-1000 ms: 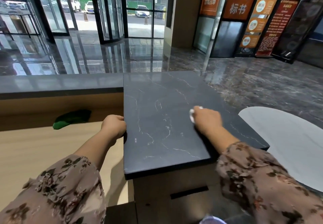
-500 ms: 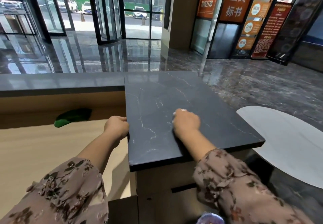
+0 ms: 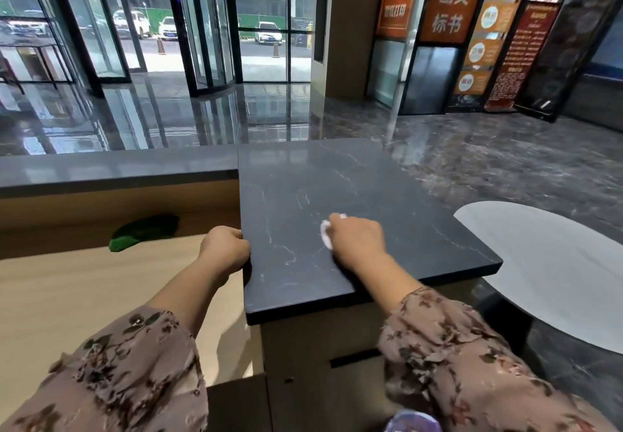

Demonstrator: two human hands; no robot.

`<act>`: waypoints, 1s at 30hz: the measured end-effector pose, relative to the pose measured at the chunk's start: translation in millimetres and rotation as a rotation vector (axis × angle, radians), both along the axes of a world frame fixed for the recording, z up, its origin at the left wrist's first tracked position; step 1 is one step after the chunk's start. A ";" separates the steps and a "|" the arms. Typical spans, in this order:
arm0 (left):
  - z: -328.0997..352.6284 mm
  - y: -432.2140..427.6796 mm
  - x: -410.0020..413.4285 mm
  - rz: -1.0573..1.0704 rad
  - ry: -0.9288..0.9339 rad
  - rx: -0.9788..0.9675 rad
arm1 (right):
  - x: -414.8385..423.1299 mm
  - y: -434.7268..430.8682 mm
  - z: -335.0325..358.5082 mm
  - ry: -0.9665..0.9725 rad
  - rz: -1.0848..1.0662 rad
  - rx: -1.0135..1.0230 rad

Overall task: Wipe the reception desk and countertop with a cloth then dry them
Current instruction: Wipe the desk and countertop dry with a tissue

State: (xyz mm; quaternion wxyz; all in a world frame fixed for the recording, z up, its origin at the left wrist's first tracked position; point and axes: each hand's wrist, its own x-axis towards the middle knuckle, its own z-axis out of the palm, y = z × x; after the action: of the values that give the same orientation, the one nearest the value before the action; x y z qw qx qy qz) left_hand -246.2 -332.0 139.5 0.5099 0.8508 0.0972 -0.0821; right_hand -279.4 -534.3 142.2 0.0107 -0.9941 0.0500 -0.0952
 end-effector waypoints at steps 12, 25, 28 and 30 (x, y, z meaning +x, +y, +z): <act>-8.0 4.0 11.7 -0.033 -0.030 0.113 | -26.7 -119.1 7.1 0.083 -0.548 -0.007; -7.5 -3.8 -4.3 0.042 -0.082 0.042 | -43.9 107.2 -1.6 0.059 0.078 0.118; -9.9 -6.1 -7.7 0.052 -0.096 0.048 | -49.0 107.1 -9.1 -0.040 0.191 0.043; -11.6 -7.3 -9.1 0.055 -0.098 0.059 | -51.6 85.5 -8.3 -0.144 0.160 0.001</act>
State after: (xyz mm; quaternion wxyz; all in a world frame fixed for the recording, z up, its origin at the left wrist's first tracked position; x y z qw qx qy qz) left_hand -255.3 -339.3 128.0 0.4908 0.8655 0.0976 -0.0234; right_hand -331.0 -448.8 133.9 0.0223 -0.9856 -0.0307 -0.1651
